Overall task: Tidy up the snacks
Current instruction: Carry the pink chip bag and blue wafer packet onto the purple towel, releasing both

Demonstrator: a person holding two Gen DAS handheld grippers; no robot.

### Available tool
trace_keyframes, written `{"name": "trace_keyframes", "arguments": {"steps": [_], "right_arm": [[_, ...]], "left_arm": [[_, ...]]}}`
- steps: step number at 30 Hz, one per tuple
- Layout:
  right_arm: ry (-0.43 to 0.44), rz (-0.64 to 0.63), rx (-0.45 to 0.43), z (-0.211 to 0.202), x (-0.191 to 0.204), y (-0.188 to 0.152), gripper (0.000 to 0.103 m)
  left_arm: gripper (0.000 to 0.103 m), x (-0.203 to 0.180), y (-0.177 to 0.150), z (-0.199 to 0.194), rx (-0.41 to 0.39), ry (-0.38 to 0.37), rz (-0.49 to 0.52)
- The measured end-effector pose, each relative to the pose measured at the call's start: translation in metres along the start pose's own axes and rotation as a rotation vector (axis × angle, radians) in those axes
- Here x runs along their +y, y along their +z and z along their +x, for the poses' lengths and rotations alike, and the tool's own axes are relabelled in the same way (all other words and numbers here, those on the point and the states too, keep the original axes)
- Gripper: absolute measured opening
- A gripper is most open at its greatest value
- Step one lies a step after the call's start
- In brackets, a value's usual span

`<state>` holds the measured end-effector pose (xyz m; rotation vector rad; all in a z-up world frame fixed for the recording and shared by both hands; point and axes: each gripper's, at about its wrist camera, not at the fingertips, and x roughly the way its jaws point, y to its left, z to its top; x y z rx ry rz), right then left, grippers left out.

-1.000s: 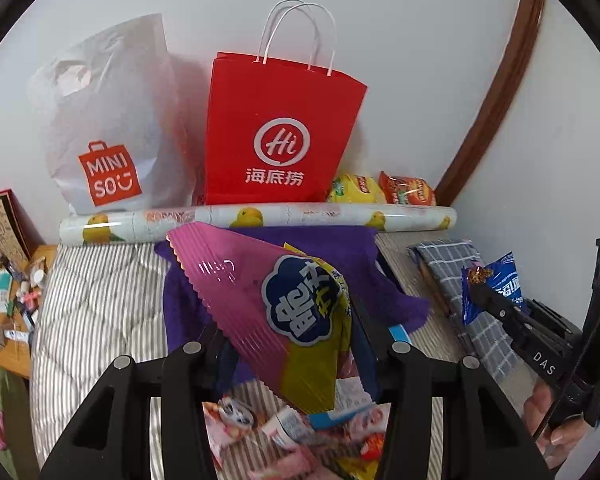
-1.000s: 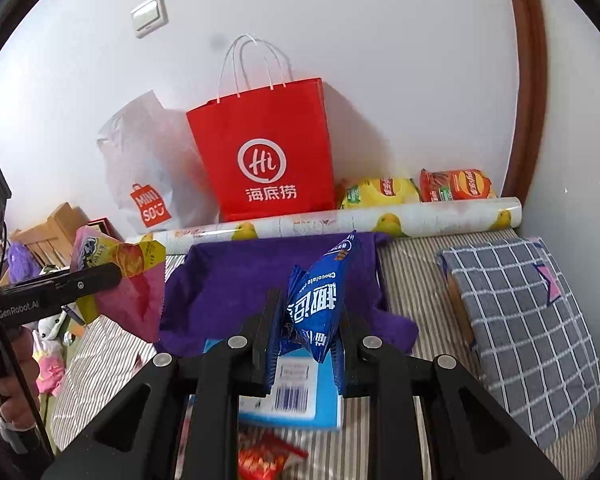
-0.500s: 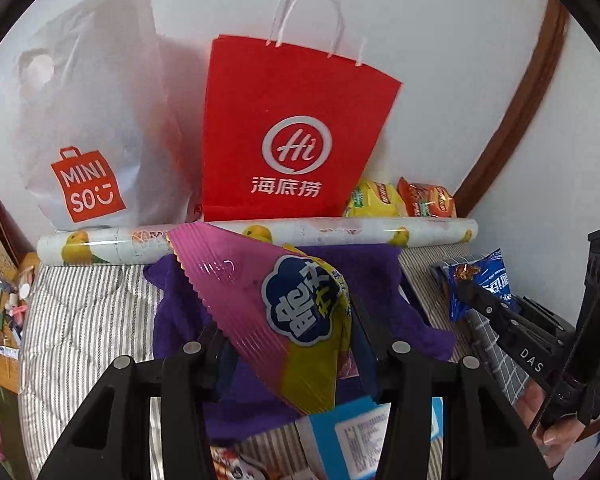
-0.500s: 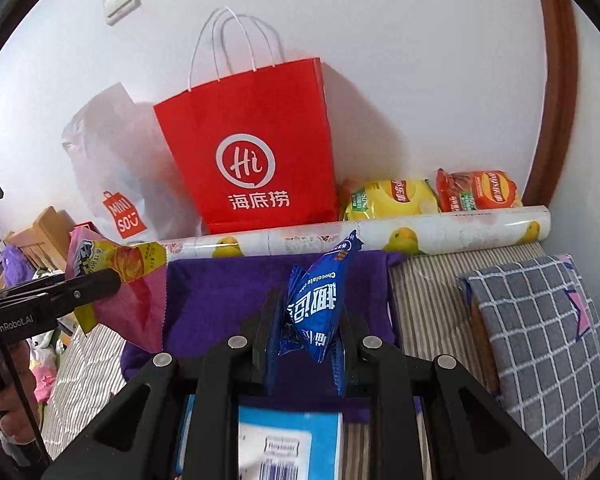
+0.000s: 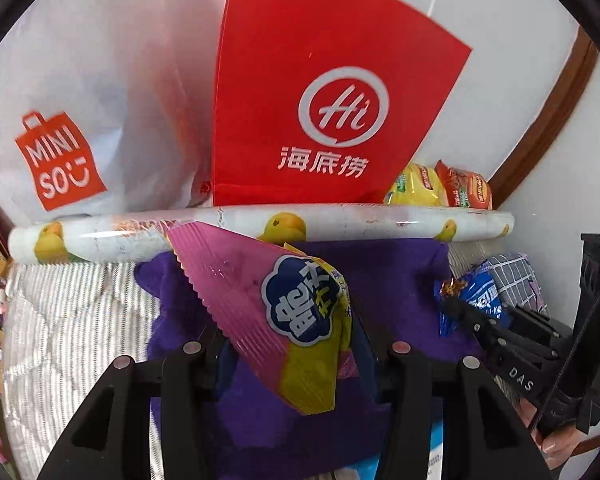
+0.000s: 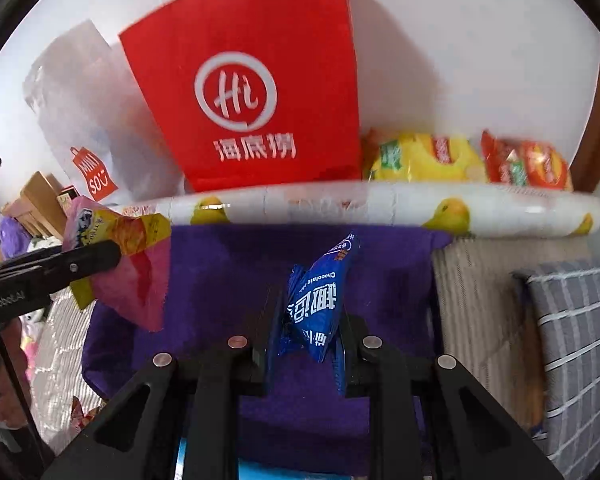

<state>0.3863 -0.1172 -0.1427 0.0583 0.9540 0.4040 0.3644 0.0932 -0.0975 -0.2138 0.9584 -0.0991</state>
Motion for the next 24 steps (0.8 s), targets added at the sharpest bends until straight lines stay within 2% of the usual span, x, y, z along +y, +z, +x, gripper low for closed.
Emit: {"name": "trace_keyframes", "arguments": {"steps": [7,14,20,22,24], "right_arm": [[0.040,0.015,0.064,0.027,-0.002,-0.011,0.022],[0.043,0.028,0.101,0.042,-0.006,-0.019,0.022],[0.033,0.046,0.133,0.050,-0.011,-0.022,0.023],[0.030,0.047,0.141,0.053,-0.010,-0.021,0.027],[0.026,0.045,0.148,0.054,-0.009,-0.021,0.042]], "left_arm": [[0.047,0.003,-0.005,0.028,0.052,0.026,-0.009],[0.047,0.000,-0.010,0.046,0.088,0.042,0.006],[0.047,0.001,-0.012,0.056,0.121,0.023,0.001],[0.047,0.000,-0.013,0.056,0.127,0.029,0.005],[0.047,0.000,-0.013,0.055,0.129,0.032,0.008]]}}
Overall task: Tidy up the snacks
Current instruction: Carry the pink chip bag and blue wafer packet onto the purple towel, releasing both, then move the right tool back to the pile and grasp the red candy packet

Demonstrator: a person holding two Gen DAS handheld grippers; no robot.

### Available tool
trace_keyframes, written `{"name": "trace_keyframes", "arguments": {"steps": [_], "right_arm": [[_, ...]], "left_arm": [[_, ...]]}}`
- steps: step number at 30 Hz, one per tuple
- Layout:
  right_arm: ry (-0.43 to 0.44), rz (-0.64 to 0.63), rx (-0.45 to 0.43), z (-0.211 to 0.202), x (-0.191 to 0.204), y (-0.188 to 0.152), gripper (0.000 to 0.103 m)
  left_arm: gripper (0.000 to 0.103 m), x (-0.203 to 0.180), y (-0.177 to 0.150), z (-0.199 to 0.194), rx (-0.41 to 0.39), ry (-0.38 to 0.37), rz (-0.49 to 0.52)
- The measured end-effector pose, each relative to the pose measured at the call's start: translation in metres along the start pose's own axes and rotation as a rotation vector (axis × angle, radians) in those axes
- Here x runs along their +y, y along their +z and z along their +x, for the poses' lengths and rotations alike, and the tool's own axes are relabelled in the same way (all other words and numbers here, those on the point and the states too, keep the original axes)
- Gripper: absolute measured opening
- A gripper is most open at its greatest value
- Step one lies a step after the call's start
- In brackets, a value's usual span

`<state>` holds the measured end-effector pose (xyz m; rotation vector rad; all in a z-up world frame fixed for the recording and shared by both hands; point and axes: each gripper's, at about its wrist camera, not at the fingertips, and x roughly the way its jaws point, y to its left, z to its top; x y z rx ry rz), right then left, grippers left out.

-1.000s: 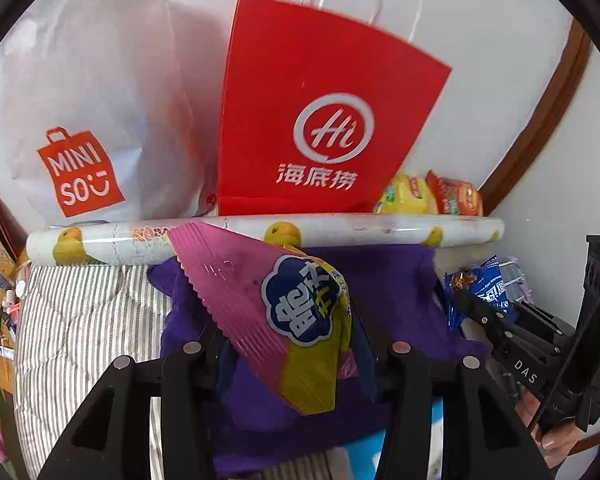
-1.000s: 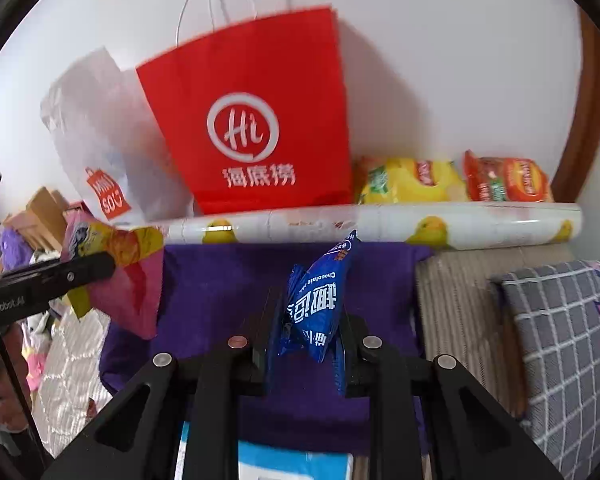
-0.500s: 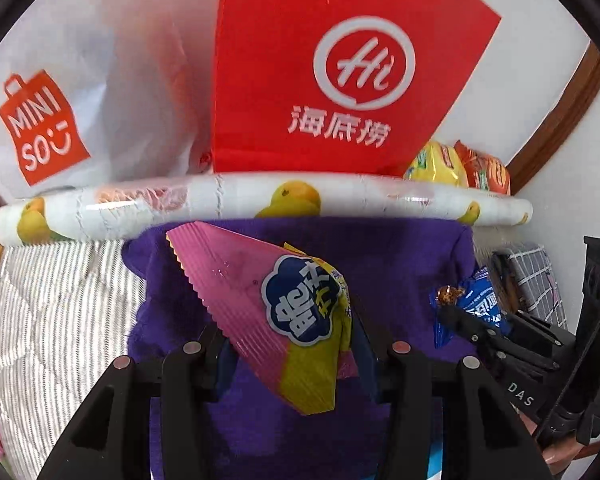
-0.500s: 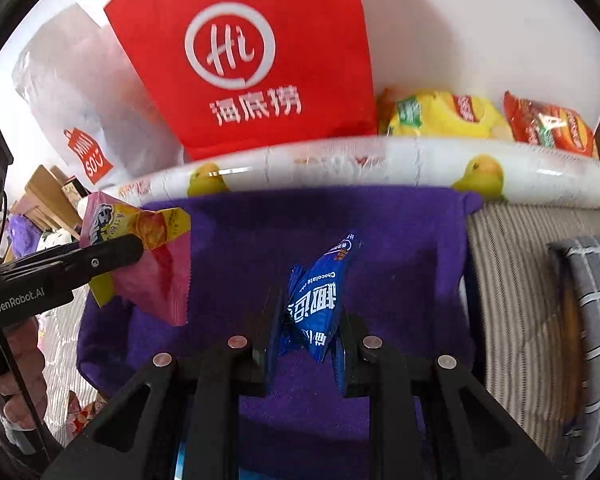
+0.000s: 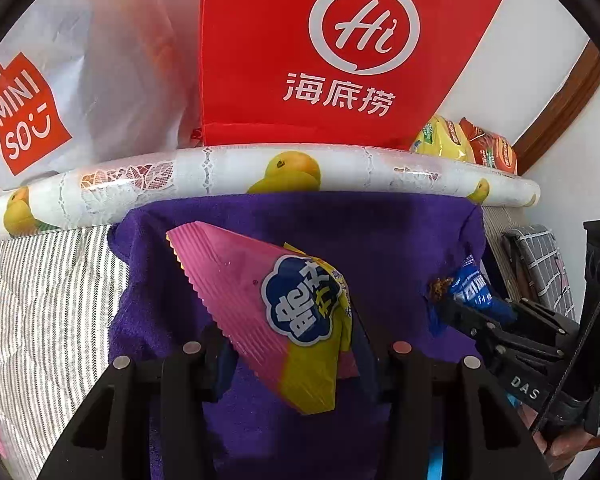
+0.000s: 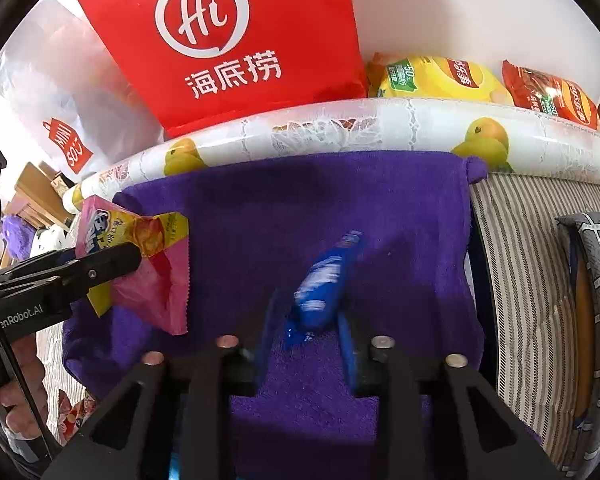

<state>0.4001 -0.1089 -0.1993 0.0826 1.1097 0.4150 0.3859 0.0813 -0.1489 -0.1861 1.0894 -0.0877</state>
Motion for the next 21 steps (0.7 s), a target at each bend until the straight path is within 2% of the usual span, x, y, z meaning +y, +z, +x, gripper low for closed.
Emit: {"name": "trace_keyframes", "arguments": {"steps": [5,7,9,12,19,21], "right_arm": [[-0.021,-0.037,-0.042,-0.012,0.004,-0.001,0.058],[-0.036,-0.053,-0.064,-0.019,0.007,0.000,0.064],[-0.050,-0.055,-0.088,-0.030,0.009,0.001,0.070],[-0.043,-0.039,-0.114,-0.046,0.007,0.000,0.077],[-0.069,0.035,-0.168,-0.087,0.004,-0.007,0.079],[-0.087,0.059,-0.182,-0.100,0.004,-0.012,0.086]], "left_arm": [[0.051,-0.001,0.001,-0.006,0.009,-0.006,0.020],[0.071,0.000,0.002,-0.013,-0.008,-0.017,0.027],[0.079,-0.001,0.003,-0.023,-0.047,0.015,0.033],[0.079,-0.001,0.005,-0.040,-0.074,0.018,0.043],[0.079,-0.009,0.003,-0.079,-0.126,-0.032,0.064],[0.079,-0.016,-0.001,-0.093,-0.153,-0.042,0.086]]}}
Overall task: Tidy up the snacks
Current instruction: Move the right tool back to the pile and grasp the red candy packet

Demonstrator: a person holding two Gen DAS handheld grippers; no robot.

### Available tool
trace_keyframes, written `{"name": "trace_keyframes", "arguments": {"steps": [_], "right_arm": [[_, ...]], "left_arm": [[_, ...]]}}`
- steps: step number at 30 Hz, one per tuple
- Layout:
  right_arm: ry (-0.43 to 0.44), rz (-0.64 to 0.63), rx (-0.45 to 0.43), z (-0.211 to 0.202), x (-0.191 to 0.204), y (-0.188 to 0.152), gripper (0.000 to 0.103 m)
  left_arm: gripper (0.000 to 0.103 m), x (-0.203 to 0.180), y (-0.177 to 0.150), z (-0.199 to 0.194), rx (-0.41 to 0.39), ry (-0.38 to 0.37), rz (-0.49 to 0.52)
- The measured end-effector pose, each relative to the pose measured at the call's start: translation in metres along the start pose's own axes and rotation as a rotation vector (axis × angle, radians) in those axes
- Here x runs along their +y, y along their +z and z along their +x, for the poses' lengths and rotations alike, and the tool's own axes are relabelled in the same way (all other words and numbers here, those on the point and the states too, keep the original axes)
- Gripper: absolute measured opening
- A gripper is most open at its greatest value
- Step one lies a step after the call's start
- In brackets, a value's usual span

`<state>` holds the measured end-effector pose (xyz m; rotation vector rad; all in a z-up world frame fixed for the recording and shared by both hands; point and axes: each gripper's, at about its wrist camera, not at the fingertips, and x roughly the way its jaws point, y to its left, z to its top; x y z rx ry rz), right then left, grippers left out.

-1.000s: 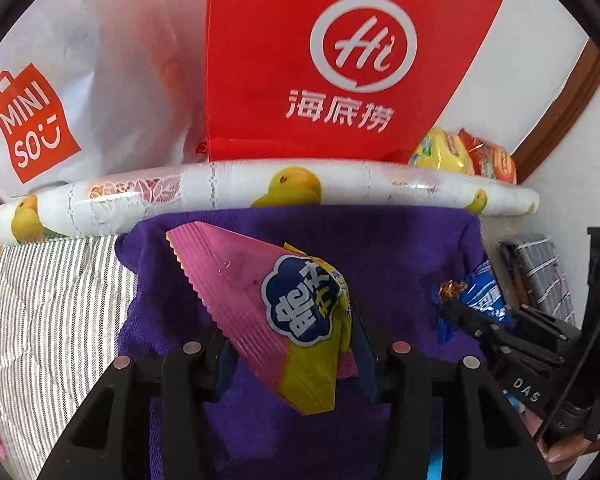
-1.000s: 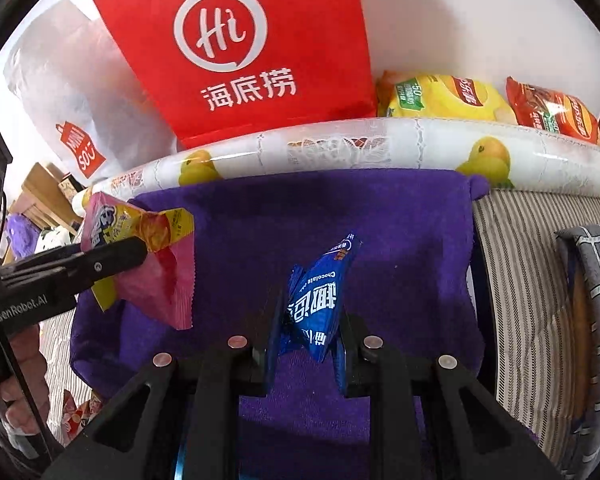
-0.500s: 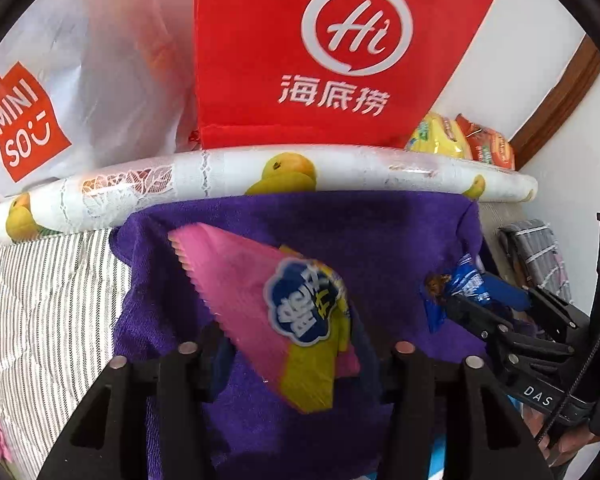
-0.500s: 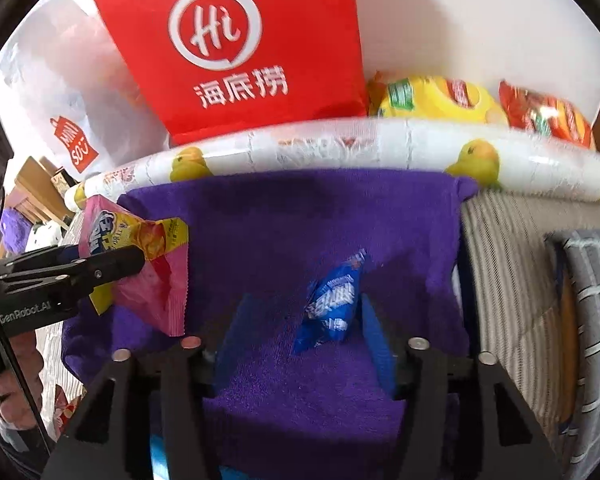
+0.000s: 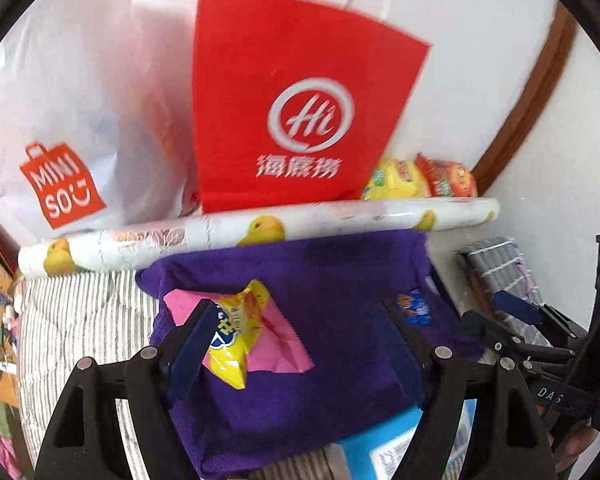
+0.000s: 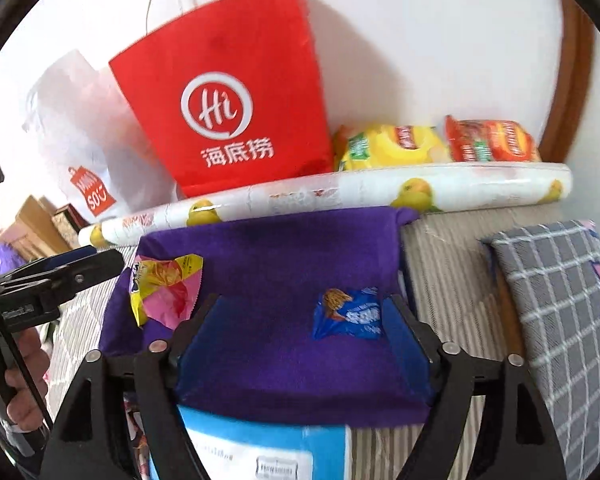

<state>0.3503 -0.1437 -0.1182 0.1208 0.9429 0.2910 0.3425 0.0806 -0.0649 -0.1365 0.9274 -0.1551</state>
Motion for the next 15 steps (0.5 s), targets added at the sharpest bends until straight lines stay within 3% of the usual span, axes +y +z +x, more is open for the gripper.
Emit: {"name": "trace_keyframes", "arguments": {"steps": [9,15], "right_arm": [[-0.086,0.086,-0.055,-0.060,-0.011,-0.031,0.091],[-0.090,0.076,-0.130,-0.095,-0.012,-0.057,0.091]], "left_arm": [[0.077,-0.027,-0.008,-0.053,-0.094,-0.044,0.066],[0.077,-0.034,-0.037,-0.087,-0.123,-0.044,0.069]]}}
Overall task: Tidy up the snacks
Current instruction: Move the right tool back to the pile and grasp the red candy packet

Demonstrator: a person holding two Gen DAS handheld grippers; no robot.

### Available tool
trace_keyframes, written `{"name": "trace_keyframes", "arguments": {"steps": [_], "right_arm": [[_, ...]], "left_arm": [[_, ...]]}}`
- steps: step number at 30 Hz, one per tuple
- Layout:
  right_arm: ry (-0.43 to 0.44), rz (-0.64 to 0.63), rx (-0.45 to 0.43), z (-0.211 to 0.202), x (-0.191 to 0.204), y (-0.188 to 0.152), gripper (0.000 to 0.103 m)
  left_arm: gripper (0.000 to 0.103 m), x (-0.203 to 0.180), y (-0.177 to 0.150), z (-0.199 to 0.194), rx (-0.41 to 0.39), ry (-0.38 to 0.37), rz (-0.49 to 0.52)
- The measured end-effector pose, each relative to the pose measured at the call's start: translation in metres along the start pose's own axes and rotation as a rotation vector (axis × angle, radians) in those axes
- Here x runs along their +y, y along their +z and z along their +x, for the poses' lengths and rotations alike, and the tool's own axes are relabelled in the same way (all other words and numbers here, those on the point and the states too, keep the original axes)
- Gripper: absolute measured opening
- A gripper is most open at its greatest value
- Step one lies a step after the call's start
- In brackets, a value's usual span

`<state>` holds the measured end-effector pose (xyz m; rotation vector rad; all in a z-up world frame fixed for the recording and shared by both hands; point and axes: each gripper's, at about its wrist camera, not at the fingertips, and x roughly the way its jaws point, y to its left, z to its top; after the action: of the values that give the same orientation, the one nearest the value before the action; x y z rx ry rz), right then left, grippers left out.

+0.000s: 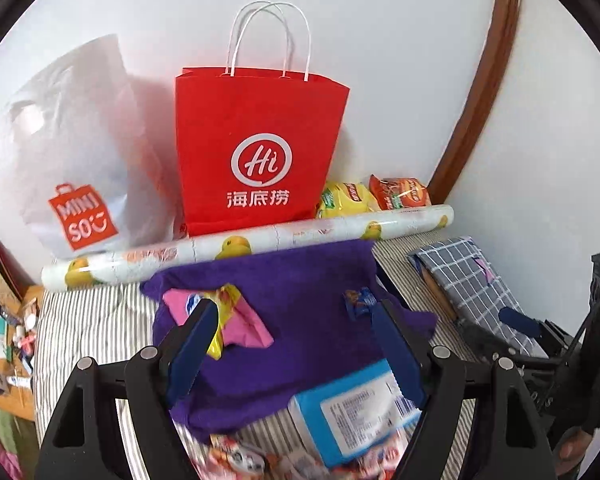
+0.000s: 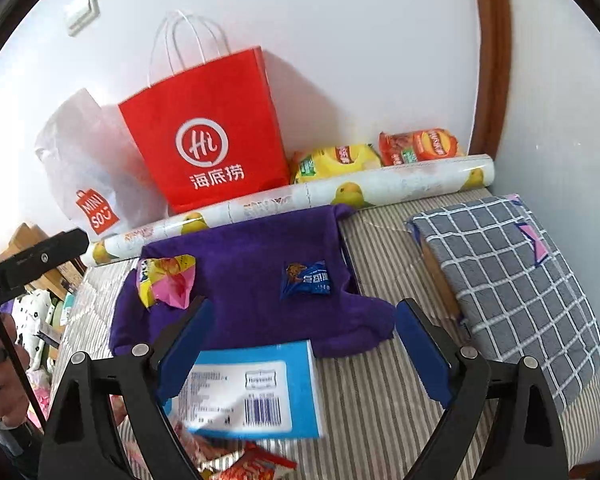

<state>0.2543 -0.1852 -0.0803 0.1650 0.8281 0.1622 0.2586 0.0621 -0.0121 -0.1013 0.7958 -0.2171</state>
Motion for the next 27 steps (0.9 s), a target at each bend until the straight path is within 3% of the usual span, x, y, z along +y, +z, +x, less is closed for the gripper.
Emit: {"name": "trace_keyframes", "arguments": {"steps": [6,10,16,18,20,27], "right_arm": [[-0.086,-0.034,-0.028,-0.030,0.003,-0.021,0.091],[-0.012,-0.050,0.033,-0.035,0.007,-0.041,0.091],[0.068,-0.084,0.108,-0.031,0.021,-0.086,0.078],[0.072,-0.091,0.159,-0.021,0.026,-0.099,0.060],[0.077,-0.083,0.215,-0.010,0.026,-0.110,0.051],[0.130,-0.035,0.304,0.018,0.033,-0.127,0.049]], "left_arm": [[0.077,0.002,-0.026,-0.031,-0.005,0.038,-0.014],[0.078,0.006,-0.045,-0.048,-0.005,0.022,-0.051],[0.079,0.011,-0.079,-0.061,0.031,0.060,-0.072],[0.079,0.014,-0.089,-0.063,0.038,0.065,-0.075],[0.079,0.019,-0.100,-0.063,0.048,0.071,-0.088],[0.079,0.037,-0.124,-0.057,0.088,0.093,-0.116]]}}
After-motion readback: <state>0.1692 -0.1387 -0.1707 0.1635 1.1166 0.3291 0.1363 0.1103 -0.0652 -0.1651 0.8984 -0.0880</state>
